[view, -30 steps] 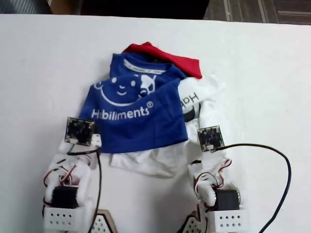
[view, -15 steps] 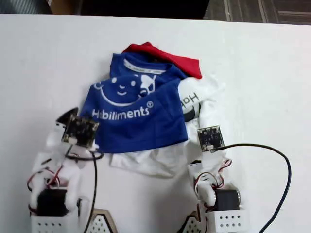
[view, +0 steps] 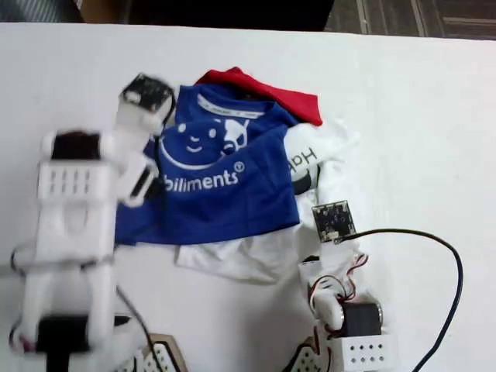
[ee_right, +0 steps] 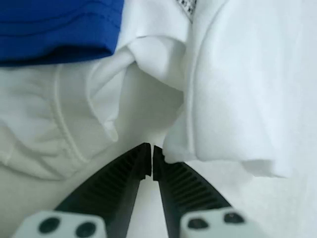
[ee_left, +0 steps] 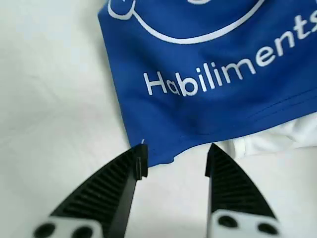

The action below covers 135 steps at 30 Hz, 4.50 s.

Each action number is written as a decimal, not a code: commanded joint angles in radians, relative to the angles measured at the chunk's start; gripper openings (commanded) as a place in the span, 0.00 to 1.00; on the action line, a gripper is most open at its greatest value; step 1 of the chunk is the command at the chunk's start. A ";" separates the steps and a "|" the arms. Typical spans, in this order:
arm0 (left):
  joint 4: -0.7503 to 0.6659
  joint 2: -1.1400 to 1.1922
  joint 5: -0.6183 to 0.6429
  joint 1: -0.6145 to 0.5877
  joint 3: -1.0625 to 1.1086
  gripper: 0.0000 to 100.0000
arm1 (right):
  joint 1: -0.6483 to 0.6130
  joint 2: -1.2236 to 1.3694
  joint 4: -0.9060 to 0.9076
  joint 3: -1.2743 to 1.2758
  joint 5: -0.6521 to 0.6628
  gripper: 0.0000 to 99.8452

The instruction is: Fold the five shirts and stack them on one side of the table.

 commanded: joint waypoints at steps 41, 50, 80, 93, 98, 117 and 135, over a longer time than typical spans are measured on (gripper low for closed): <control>-0.221 0.292 0.219 0.230 -0.156 0.21 | 0.323 0.386 -0.041 -0.522 0.572 0.19; -0.150 0.308 0.216 0.333 -0.366 0.21 | 0.483 1.342 0.295 -1.298 0.482 0.19; 0.026 0.919 0.052 -0.512 -1.010 0.03 | 0.338 1.567 0.381 -1.323 0.462 0.05; 0.037 0.927 0.040 -0.956 -1.572 0.03 | 0.151 1.569 0.378 -1.323 0.462 0.06; 0.094 0.933 -0.031 -0.930 -1.584 0.04 | 0.090 1.569 0.378 -1.324 0.460 0.06; 0.199 0.806 -0.015 -0.227 -1.326 0.30 | 0.093 1.569 0.349 -1.323 0.344 0.31; -0.207 0.804 0.063 0.035 -0.567 0.22 | 0.094 1.567 0.360 -1.247 0.350 0.31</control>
